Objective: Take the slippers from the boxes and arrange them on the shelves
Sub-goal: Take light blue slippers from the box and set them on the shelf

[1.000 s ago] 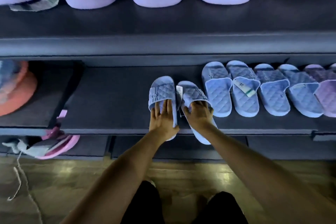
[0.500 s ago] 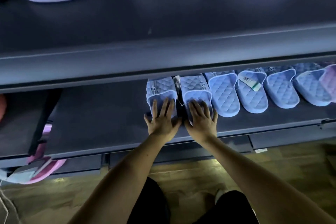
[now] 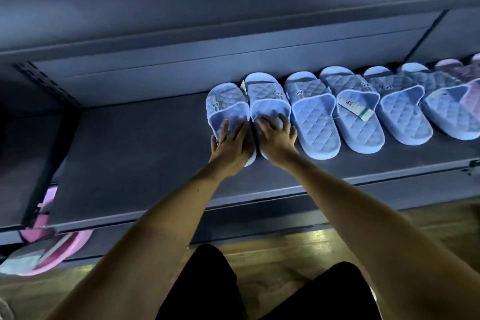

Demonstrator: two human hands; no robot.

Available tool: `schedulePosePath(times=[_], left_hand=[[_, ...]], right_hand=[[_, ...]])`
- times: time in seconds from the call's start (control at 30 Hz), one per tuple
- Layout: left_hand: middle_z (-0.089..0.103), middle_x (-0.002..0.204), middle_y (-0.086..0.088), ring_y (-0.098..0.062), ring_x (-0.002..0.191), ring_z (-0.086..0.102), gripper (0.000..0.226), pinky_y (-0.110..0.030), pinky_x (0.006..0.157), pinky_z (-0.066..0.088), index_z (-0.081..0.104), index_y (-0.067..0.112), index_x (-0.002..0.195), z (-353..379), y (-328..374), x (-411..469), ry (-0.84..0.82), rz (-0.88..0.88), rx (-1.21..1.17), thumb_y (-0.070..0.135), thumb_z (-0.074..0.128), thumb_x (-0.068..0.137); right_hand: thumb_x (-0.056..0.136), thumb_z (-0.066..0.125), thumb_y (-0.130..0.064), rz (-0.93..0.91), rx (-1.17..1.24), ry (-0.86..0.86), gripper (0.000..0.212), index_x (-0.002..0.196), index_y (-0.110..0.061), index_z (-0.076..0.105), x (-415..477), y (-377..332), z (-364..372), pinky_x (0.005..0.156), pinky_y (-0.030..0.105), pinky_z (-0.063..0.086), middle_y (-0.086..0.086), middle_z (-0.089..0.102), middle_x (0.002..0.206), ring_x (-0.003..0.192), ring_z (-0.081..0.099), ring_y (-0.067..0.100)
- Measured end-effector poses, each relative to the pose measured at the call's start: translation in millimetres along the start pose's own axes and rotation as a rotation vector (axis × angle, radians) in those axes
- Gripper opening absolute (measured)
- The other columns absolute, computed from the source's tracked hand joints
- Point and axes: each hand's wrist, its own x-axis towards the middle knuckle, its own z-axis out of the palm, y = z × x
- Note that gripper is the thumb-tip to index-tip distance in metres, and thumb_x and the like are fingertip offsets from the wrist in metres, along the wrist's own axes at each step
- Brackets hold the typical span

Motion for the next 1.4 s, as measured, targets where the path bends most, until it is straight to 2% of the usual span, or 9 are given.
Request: schedulePosePath(times=[0.1,0.2,0.4,0.53,0.6,0.73,0.83,1.1,1.4], left_hand=[[0.012,0.156,0.006,-0.021,0.144,-0.001,0.047,-0.052,0.11,0.012,0.025,0.023,0.144,-15.0,18.6,-17.2,0.032,-0.186,-0.155,0.029,0.03,0.098],[0.014,0.156,0.008,-0.018,0.143,0.005,0.046,-0.047,0.109,0.015,0.03,0.024,0.142,-35.3,62.7,-31.9,0.072,-0.168,-0.085,0.028,0.035,0.096],[0.021,0.154,0.007,-0.017,0.141,0.015,0.047,-0.042,0.106,0.023,0.032,0.019,0.142,-31.8,205.9,-28.1,-0.011,0.213,0.042,0.025,0.039,0.096],[0.031,0.151,0.002,-0.02,0.138,0.027,0.045,-0.04,0.104,0.029,0.039,0.017,0.14,8.6,339.5,-51.6,-0.111,0.525,0.045,0.024,0.041,0.096],[0.036,0.149,0.001,-0.022,0.135,0.032,0.043,-0.039,0.106,0.027,0.042,0.017,0.138,30.2,405.6,-68.8,-0.186,0.619,0.034,0.025,0.042,0.096],[0.044,0.142,-0.001,-0.028,0.129,0.04,0.038,-0.04,0.105,0.028,0.045,0.019,0.133,66.5,523.3,-103.6,-0.413,0.682,0.129,0.027,0.04,0.096],[0.047,0.139,-0.002,-0.028,0.125,0.043,0.037,-0.04,0.103,0.028,0.043,0.021,0.133,77.9,595.6,-120.6,-0.477,0.772,0.241,0.028,0.038,0.097],[0.05,0.134,-0.004,-0.028,0.121,0.046,0.037,-0.042,0.099,0.037,0.044,0.021,0.133,104.3,747.8,-142.4,-0.46,0.984,0.298,0.028,0.038,0.097],[0.053,0.132,-0.005,-0.028,0.12,0.047,0.037,-0.038,0.096,0.037,0.049,0.02,0.13,176.0,864.1,-95.7,-0.502,1.087,0.405,0.027,0.039,0.096]], right_hand=[[0.097,0.039,-0.022,0.05,0.093,0.055,0.042,0.139,-0.024,0.04,-18.7,5.7,-14.8,0.113,0.038,0.01,-0.008,0.028,0.152,0.143,0.008,0.023],[0.095,0.043,-0.02,0.143,0.164,0.108,0.041,0.136,-0.022,0.044,-54.5,24.0,-36.2,0.11,0.037,0.016,-0.007,0.034,0.149,0.142,0.012,0.021],[0.095,0.042,-0.022,0.462,0.298,0.203,0.039,0.133,-0.021,0.049,-147.2,110.5,-101.9,0.101,0.038,0.033,0.0,0.046,0.14,0.132,0.028,0.029],[0.079,0.025,-0.035,0.601,0.31,0.246,0.058,0.126,-0.021,0.056,-224.2,199.5,-140.8,0.098,0.039,0.036,0.003,0.056,0.13,0.125,0.042,0.032],[0.08,0.026,-0.033,0.68,0.304,0.266,0.056,0.123,-0.018,0.058,-266.4,247.7,-160.3,0.096,0.037,0.032,0.005,0.058,0.128,0.122,0.047,0.031],[0.083,0.03,-0.033,0.849,0.274,0.232,0.053,0.13,-0.017,0.049,-366.4,337.0,-202.7,0.1,0.037,0.031,0.009,0.054,0.132,0.124,0.045,0.031],[0.091,0.04,-0.027,0.942,0.267,0.164,0.045,0.133,-0.013,0.044,-435.6,391.9,-240.9,0.103,0.037,0.032,0.013,0.05,0.135,0.126,0.043,0.032],[0.094,0.044,-0.02,1.043,0.264,0.342,0.041,0.134,-0.011,0.046,-519.6,478.9,-315.9,0.106,0.033,0.027,0.017,0.052,0.133,0.124,0.045,0.031],[0.096,0.041,-0.019,1.155,0.404,0.289,0.041,0.136,-0.011,0.044,-543.1,569.2,-345.3,0.106,0.033,0.026,0.015,0.046,0.137,0.126,0.04,0.032]])
